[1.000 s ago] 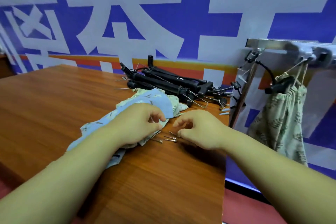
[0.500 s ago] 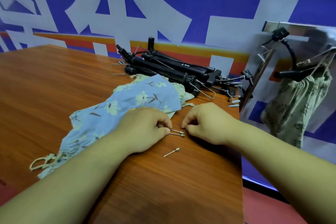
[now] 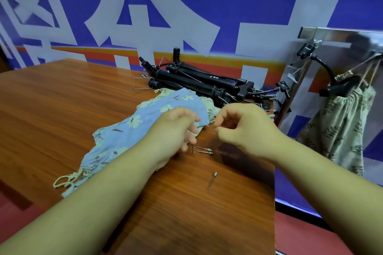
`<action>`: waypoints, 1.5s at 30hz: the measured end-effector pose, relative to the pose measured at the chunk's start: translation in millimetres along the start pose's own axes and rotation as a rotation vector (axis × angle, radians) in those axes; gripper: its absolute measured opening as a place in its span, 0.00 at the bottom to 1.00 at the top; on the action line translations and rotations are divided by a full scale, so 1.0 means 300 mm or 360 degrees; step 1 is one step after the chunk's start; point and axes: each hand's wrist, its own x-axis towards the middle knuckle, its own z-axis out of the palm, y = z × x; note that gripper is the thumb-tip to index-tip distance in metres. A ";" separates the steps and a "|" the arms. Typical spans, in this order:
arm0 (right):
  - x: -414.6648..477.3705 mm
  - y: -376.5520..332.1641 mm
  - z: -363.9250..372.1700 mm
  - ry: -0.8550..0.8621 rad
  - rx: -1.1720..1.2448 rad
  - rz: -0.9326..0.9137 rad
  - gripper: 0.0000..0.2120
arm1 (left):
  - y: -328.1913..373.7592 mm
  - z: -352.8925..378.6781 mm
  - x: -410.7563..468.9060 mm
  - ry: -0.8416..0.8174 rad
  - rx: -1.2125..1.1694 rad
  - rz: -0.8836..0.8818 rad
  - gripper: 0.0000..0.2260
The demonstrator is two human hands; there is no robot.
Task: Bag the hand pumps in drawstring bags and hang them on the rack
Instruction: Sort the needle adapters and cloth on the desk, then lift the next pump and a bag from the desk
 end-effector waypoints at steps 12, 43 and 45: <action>0.135 0.020 -0.115 0.0308 -0.0128 0.0172 0.04 | 0.081 0.059 0.113 -0.0402 -0.0881 -0.0882 0.14; 0.610 0.321 -0.025 -0.0393 -0.1301 0.0630 0.15 | 0.033 -0.025 0.308 -0.0044 -0.1171 -0.0301 0.06; 0.592 0.322 -0.033 -0.0285 -0.1278 0.0541 0.14 | 0.027 -0.018 0.307 -0.0024 -0.1118 -0.0299 0.06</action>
